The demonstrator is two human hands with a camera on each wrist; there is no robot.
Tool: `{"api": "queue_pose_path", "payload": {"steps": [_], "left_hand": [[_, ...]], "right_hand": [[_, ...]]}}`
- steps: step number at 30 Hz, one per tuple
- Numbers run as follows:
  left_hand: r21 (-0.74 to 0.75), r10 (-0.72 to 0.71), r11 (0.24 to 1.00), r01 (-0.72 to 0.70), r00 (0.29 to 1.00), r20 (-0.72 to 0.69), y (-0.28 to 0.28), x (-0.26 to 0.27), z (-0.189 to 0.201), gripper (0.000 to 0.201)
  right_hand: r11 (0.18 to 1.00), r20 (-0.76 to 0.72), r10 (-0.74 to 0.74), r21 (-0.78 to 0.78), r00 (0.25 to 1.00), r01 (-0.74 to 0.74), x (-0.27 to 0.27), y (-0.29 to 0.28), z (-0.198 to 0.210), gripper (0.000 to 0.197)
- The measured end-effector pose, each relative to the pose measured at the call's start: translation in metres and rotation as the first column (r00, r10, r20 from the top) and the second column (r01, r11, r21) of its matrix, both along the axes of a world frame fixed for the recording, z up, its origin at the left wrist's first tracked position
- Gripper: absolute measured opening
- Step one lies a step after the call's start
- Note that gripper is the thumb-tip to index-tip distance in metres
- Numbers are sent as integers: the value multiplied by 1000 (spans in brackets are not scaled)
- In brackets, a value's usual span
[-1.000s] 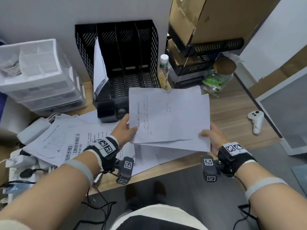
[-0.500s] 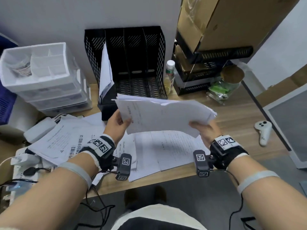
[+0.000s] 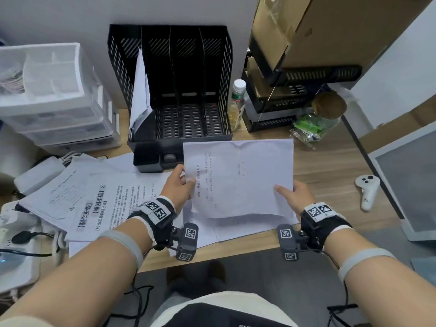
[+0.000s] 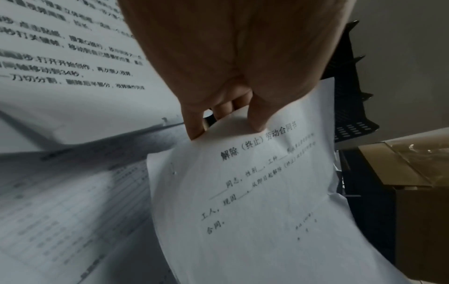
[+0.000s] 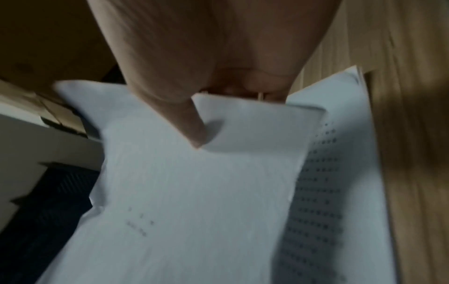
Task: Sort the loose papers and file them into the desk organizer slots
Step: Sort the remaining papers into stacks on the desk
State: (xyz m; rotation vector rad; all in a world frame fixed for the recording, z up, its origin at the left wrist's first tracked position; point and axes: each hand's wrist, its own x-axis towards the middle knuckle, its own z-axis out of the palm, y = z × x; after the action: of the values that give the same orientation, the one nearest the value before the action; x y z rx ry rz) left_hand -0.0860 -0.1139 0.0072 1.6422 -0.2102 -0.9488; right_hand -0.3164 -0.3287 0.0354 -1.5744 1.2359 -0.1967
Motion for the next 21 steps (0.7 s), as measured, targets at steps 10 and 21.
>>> {"api": "queue_pose_path", "payload": {"steps": [10,21], "left_hand": [[-18,-39,999,35,927,-373,36,-4,15,31],[103,475,880,-464,855,-209,70,25,16,33]], "right_hand": [[971,44,-152,192,987,141,7,7,-13,19],[565,-188,816,69,546,-822,88,92,-36,57]]}}
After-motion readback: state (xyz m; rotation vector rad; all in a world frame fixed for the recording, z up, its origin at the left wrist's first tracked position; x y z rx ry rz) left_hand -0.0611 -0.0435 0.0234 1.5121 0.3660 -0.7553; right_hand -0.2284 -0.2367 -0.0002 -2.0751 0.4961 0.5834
